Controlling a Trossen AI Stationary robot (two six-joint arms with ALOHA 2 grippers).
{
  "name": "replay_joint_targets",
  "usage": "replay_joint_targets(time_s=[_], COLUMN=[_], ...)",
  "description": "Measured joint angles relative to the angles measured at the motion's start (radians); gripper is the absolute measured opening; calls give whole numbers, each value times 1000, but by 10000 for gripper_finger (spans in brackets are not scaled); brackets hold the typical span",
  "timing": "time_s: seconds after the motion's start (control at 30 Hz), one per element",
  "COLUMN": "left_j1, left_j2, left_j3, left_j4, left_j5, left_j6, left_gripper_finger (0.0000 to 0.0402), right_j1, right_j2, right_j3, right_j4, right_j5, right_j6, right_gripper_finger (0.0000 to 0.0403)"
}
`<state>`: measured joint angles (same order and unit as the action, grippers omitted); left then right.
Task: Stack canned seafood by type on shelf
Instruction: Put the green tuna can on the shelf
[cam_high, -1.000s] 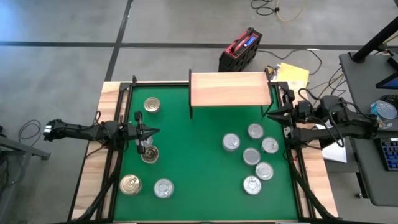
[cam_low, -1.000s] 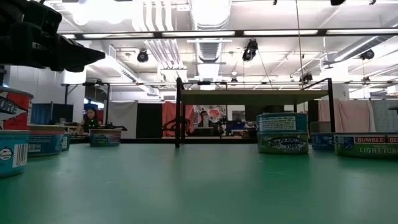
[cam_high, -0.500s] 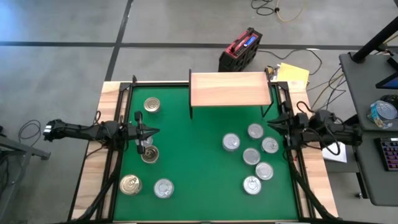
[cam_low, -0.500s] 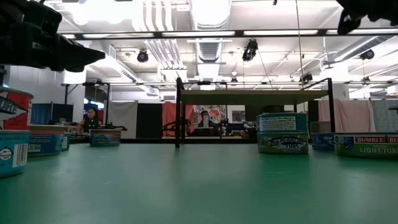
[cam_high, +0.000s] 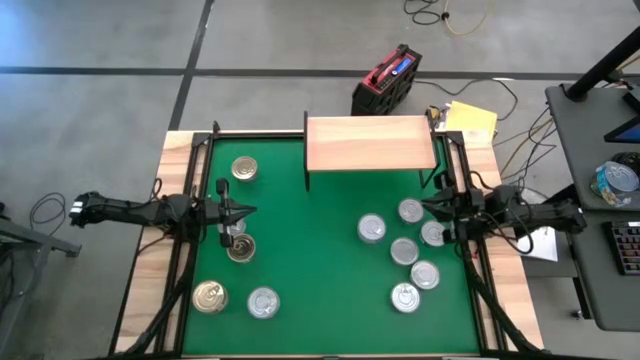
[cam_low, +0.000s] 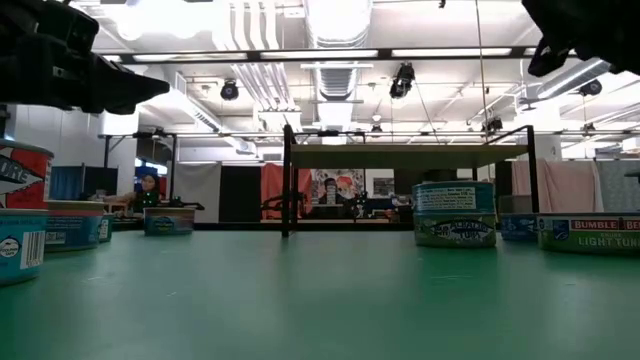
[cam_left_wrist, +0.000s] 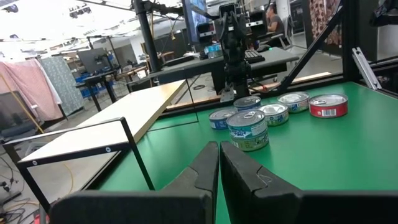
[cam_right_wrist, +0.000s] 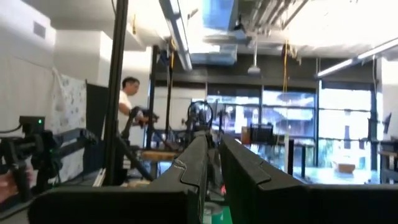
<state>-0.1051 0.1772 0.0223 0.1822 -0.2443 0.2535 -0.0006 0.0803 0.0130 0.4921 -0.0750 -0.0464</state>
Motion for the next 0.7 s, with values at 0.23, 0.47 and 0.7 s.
replay_joint_targets(time_s=[0.23,0.47,0.7], left_j1=[0,0,0], left_j2=[0,4,6], left_j3=[0,0,0], left_j4=[5,102,205], left_j5=[0,0,0], left_j6=[0,-9,-64], left_gripper_finger=[0,0,0], right_j1=[0,0,5], right_j2=[1,1,25], right_j3=[0,0,-1], right_j4=[-7,-5,30], right_j5=[43,52,48], right_j6=[-31,-81,-28], right_gripper_finger=[38,38,38])
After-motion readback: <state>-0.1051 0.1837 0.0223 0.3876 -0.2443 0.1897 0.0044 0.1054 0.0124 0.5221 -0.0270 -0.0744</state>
